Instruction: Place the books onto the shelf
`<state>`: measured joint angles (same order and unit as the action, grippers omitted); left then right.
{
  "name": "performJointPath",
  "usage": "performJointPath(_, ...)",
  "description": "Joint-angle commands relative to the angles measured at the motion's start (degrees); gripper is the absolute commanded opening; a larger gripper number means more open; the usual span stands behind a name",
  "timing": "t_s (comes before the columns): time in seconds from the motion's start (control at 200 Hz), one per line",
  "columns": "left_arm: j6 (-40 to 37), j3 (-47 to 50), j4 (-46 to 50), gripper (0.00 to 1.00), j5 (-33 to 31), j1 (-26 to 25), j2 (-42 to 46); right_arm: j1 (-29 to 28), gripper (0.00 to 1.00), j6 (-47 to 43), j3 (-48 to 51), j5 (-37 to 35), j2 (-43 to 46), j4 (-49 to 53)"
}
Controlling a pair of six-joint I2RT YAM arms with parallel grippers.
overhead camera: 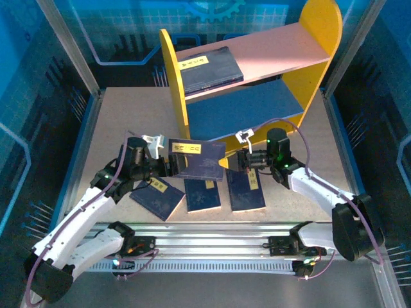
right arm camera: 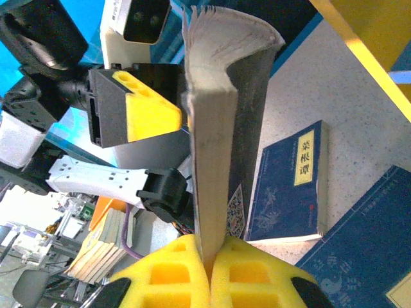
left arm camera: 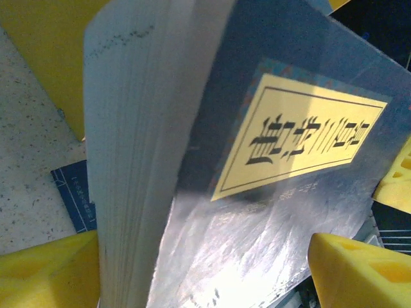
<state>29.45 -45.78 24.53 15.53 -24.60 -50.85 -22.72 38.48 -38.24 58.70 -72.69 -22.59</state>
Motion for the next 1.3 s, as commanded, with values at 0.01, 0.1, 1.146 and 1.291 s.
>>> performJointPath(0.01, -1.32, 0.71, -2.96, 0.81, 6.94, 0.09, 1.15, 0.84, 0.0, 3.73, 0.15, 3.65, -1.19, -10.38)
performJointPath(0.1, -1.26, 0.9, -4.19, 0.81, 9.22, 0.18, 1.43, 1.01, 0.0, 4.88, 0.16, 4.35, -2.01, -12.22)
performJointPath(1.146, -3.17, -1.99, -0.82, 0.29, 9.79, 1.26, 5.03, 1.9, 0.04, -13.07, -8.96, -3.97, -1.23, 21.53)
performJointPath(1.291, -3.68, -2.49, 0.68, 0.22, 9.18, 1.23, 5.92, 1.89, 0.04, -13.7, -9.13, -4.65, -1.19, 22.57)
